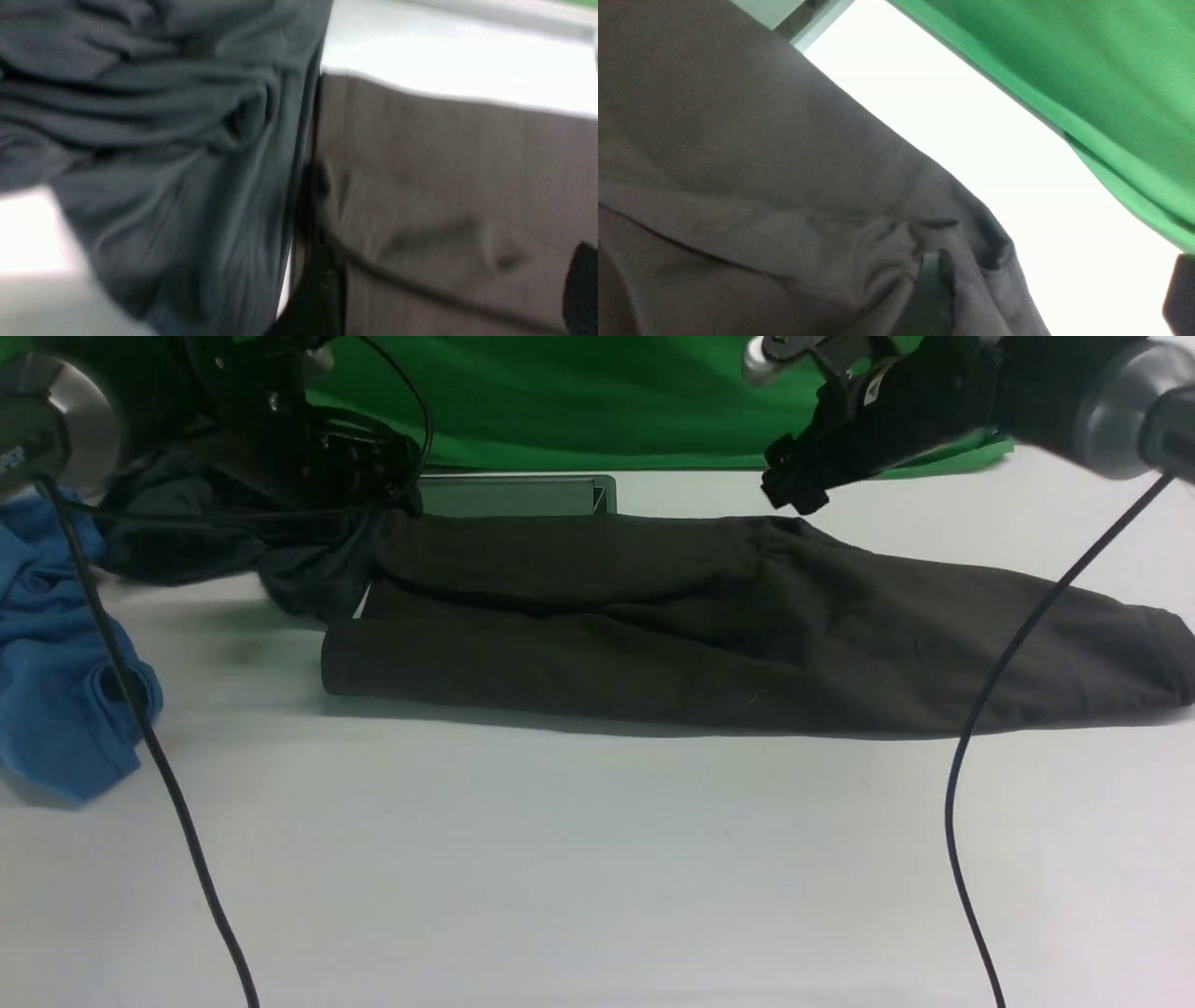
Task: Fold a long-sleeved shirt on a white desktop.
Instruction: 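Fold the black garment in half by bringing its near edge over to the far edge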
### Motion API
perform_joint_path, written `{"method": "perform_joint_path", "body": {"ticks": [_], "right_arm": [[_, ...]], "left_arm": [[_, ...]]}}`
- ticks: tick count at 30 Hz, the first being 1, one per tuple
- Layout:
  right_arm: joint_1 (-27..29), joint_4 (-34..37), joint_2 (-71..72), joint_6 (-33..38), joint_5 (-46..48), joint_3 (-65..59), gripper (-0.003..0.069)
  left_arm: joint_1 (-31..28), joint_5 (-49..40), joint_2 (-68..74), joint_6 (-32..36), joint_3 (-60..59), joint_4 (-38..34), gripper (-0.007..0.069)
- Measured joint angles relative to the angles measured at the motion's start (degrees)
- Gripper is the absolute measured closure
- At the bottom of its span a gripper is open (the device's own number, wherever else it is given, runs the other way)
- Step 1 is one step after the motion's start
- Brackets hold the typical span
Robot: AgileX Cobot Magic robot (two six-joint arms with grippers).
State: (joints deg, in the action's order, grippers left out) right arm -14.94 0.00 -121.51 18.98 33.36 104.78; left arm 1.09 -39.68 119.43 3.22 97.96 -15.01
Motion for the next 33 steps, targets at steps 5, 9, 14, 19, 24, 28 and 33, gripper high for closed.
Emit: {"method": "perform_joint_path", "body": {"ticks": [5,9,14,19,24,28,33], "right_arm": [[0.00,1.49,6.18,-0.13,4.33,0.05,0.0036],[-0.52,9.48,8.34,3.34,9.31,0.21,0.0311],[-2.40,13.66,6.80,6.51,11.88,-0.36,0.0594],[-3.63,14.73,3.03,7.55,13.06,-1.12,0.0633],[-3.93,14.84,-0.85,7.55,13.30,-1.12,0.0633],[-4.49,15.02,-2.61,7.55,13.18,-1.12,0.0633],[-4.64,15.52,-3.91,7.36,12.37,-1.12,0.0633]], "left_arm": [[0.00,-6.62,-4.02,6.35,0.06,0.13,-0.0068],[0.00,-7.80,-5.22,10.11,0.57,-2.83,-0.0066],[0.00,-11.82,-2.22,14.83,0.57,-10.15,0.0053],[0.05,-14.08,4.90,16.09,0.57,-11.76,0.0437],[0.05,-7.51,8.76,17.34,0.52,-15.37,0.0606],[0.05,-0.78,9.86,17.71,0.52,-20.27,0.0606],[0.05,11.24,10.84,16.72,1.48,-25.27,0.0595]]}}
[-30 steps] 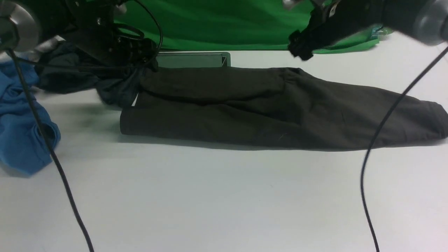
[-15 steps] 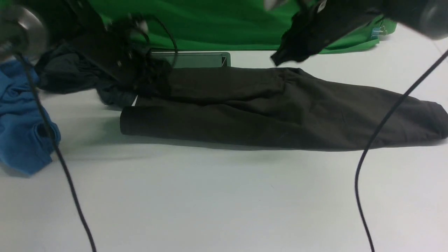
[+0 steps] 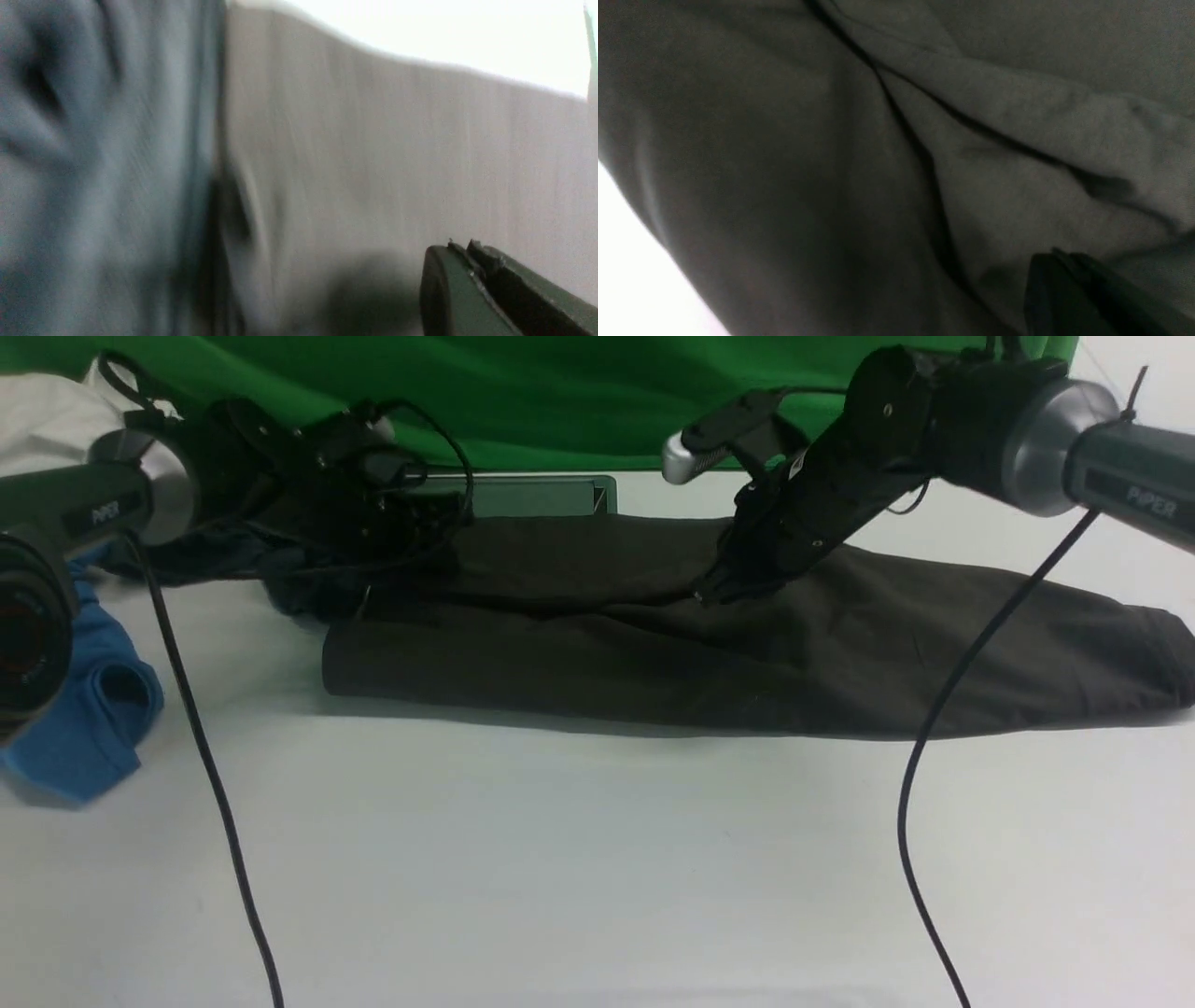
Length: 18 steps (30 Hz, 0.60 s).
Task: Fold a long-sleeved shirt on a white desktop.
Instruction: 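Fold the black garment in half by bringing its near edge over to the far edge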
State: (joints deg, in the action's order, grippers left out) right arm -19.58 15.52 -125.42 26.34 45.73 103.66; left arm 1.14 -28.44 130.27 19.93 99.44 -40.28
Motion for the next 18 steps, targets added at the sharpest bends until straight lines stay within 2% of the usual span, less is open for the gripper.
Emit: {"method": "perform_joint_path", "body": {"ticks": [3,6,7,8,11,14,15,16,18], "right_arm": [[0.00,0.00,-0.01,0.00,-0.74,0.00,0.0633],[0.12,-0.12,-0.01,0.00,0.62,0.00,0.0633],[0.61,-0.68,0.29,-0.15,4.00,0.14,0.0629],[0.68,-0.77,0.43,-0.28,4.35,0.14,0.0628],[2.91,-1.34,2.71,-4.36,6.82,0.19,0.0582],[7.47,-1.51,7.63,-8.79,5.62,0.19,0.0452],[8.19,-1.51,8.92,-9.62,5.26,0.19,0.0429],[11.09,-1.70,11.96,-11.30,4.88,0.33,0.0328],[14.53,-1.95,16.55,-13.96,4.12,-0.25,0.0197]], "left_arm": [[-0.11,5.38,0.11,-0.36,1.99,-1.23,0.0558],[-0.62,1.50,0.11,0.02,5.50,-0.41,0.0512],[-1.25,-7.44,-0.12,-0.38,9.43,2.47,0.0456],[-1.31,-8.47,-0.23,-0.57,9.79,2.85,0.0443],[-2.04,-23.07,-1.88,-3.97,13.54,11.01,0.0344],[-3.04,-31.81,-5.47,-6.92,14.33,19.95,0.0244],[-3.38,-33.15,-6.30,-7.63,14.33,21.52,0.0225],[-4.22,-35.58,-8.33,-8.83,14.27,23.60,0.0183],[-5.96,-38.25,-12.00,-9.98,11.91,24.96,0.0134]]}}
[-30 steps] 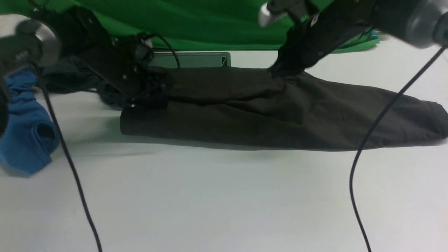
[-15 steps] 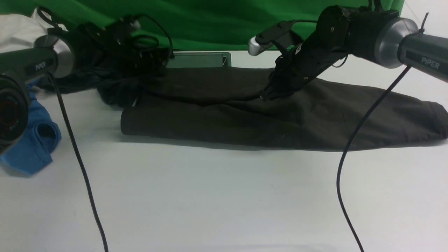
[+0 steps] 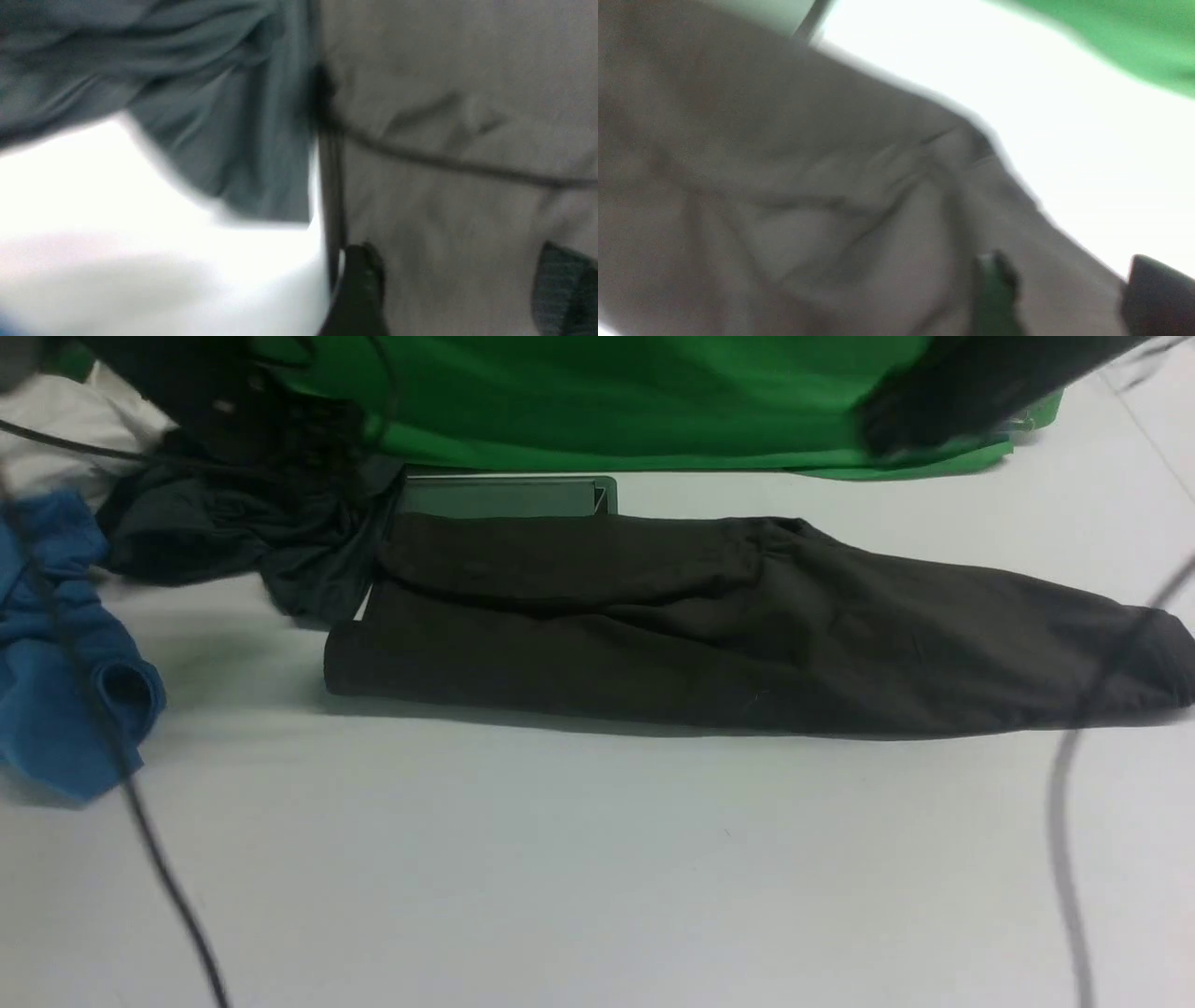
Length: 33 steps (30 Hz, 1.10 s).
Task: Fold a long-sleeved shirt on a white desktop.
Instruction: 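Fold the black garment in half by bringing its near edge over to the far edge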
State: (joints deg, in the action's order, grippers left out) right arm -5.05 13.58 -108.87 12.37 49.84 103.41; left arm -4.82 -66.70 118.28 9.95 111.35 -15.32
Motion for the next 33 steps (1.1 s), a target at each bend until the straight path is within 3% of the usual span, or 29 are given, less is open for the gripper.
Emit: {"method": "perform_joint_path", "body": {"ticks": [4,7,9,13,25,30,33], "right_arm": [[5.50,0.00,7.27,-6.32,-3.57,-8.04,0.0054],[8.80,0.00,11.08,-8.62,-5.67,-16.46,0.0047],[11.89,0.00,13.81,-9.46,-7.52,-25.10,0.0060],[15.98,-0.10,14.92,-10.06,-9.49,-34.21,0.0072],[19.59,-0.06,13.37,-11.31,-17.16,-41.27,0.0069],[23.33,0.00,9.92,-12.37,-15.42,-39.59,0.0046],[25.83,0.09,6.53,-12.69,-15.10,-38.54,0.0045]], "left_arm": [[-1.64,1.85,-6.23,-1.79,-11.38,-0.30,0.0095],[-2.00,8.24,-9.12,-2.09,-21.84,-3.14,0.0090],[-2.11,15.38,-10.35,0.41,-31.52,-9.51,0.0090],[-2.05,22.72,-10.11,5.77,-38.40,-18.91,0.0090],[-2.05,28.55,-5.97,10.47,-39.47,-25.91,0.0106],[-2.05,28.14,-5.01,11.81,-39.47,-26.06,0.0174],[-2.05,28.13,-3.99,14.15,-39.49,-26.37,0.0273]]}}
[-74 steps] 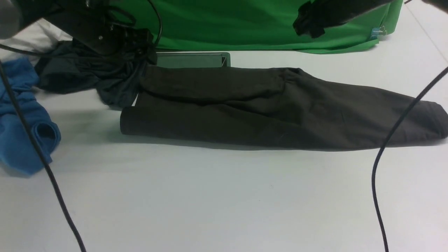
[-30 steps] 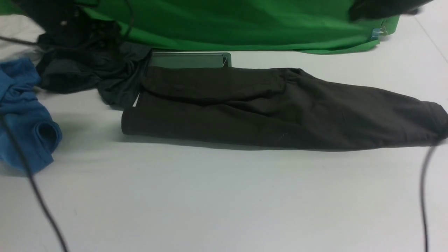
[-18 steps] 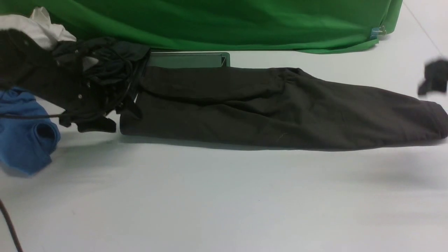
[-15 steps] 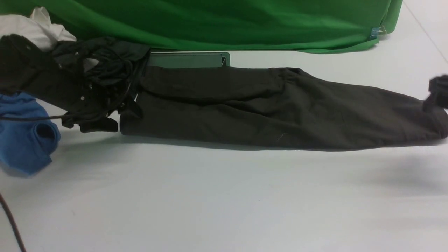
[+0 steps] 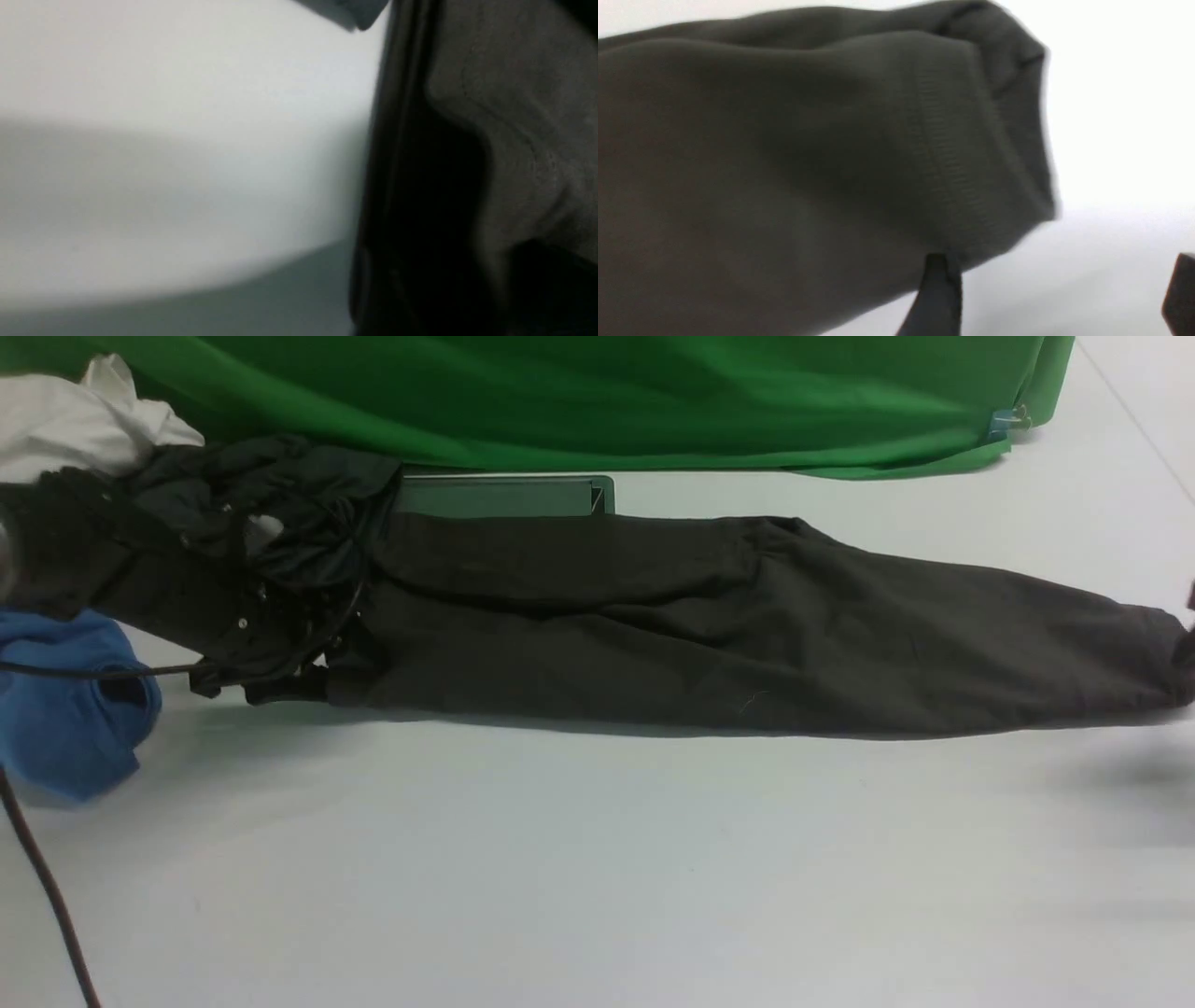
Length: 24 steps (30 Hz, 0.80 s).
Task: Fold a long-sleeved shirt on a white desktop.
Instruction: 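Fold the black garment in half by bringing its near edge over to the far edge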
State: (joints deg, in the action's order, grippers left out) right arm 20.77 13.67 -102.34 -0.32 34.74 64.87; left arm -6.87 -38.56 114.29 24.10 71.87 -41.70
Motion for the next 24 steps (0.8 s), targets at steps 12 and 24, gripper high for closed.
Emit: {"method": "perform_joint_path", "body": {"ticks": [12,24], "right_arm": [[0.18,13.35,-9.77,11.26,-3.43,2.21,0.0214],[0.48,6.79,-6.30,16.34,6.48,1.87,0.0589]], "left_arm": [[-0.06,0.86,1.20,1.58,0.01,-0.07,0.0567],[-0.52,-2.83,-2.88,2.05,-2.97,5.14,0.0567]]}}
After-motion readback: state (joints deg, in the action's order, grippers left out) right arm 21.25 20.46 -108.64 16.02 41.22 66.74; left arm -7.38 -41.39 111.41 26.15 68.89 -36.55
